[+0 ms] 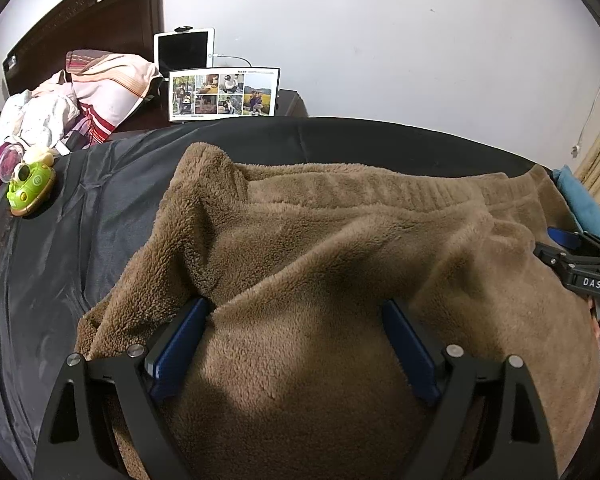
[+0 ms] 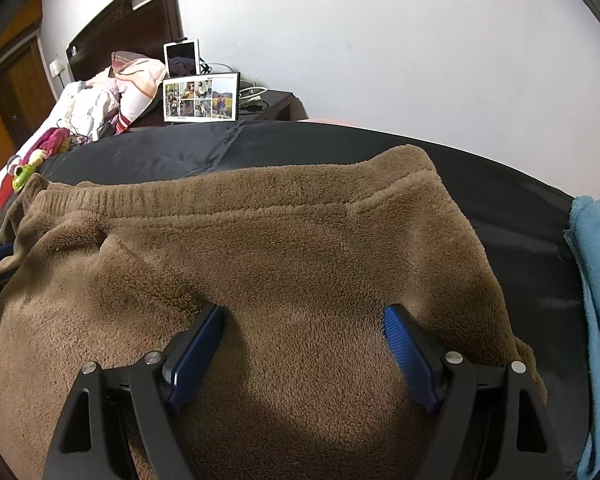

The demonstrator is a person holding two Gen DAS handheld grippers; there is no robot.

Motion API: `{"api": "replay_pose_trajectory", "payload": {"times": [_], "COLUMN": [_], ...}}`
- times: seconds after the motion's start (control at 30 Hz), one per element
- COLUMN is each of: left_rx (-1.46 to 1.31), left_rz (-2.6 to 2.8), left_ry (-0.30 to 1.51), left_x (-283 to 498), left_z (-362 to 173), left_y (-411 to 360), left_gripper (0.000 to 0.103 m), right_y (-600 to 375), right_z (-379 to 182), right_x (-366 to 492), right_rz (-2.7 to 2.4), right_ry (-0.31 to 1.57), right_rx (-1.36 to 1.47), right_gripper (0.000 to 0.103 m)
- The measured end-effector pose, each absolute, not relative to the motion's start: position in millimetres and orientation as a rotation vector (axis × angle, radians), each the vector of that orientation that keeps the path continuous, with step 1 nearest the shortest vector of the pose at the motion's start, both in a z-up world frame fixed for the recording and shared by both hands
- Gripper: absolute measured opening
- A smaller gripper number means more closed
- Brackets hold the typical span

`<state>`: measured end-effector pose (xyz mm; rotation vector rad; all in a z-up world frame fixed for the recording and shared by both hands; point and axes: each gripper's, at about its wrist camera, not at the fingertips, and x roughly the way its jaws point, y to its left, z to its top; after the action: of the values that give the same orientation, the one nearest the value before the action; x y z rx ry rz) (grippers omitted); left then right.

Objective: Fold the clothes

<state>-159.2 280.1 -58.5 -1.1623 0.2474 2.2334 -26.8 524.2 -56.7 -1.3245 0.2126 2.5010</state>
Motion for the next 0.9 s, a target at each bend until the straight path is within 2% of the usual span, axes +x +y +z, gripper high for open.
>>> {"api": "replay_pose_trajectory", "payload": {"times": [0.2, 0.47, 0.63, 0.73, 0.9], "left_rx": [-1.161, -1.111, -1.156, -1.157, -1.153], "left_rz": [2.222, 2.244, 2.244, 2.245, 2.262], "left_ry": [0.212, 0.026, 0.169, 0.160, 0.174], "left_x": [-149.1, -131.6, -123.3, -124.1, -126.2], "left_z": [-39.4, -1.4, -27.6, -40.2, -46.9], "left_y": [266.1, 200.8, 200.2, 200.4, 200.7], "left_gripper": [0.091, 0.092, 0.092, 0.093, 0.100], "right_y": [524.7, 524.5, 524.1, 524.3, 523.8], "right_z": [-56.7, -56.5, -56.9, -57.0, -56.5], "right_x": [-27.3, -27.9, -27.8, -27.7, -27.6], "right_rz": [2.502, 2.502, 2.501, 2.501, 2.500], "right_ry": [0.213, 0.214, 0.214, 0.211, 0.210], "right_rx": [-1.326, -1.325, -1.324, -1.323, -1.323], "right_gripper": [0.084, 0.085, 0.085, 0.085, 0.085]}}
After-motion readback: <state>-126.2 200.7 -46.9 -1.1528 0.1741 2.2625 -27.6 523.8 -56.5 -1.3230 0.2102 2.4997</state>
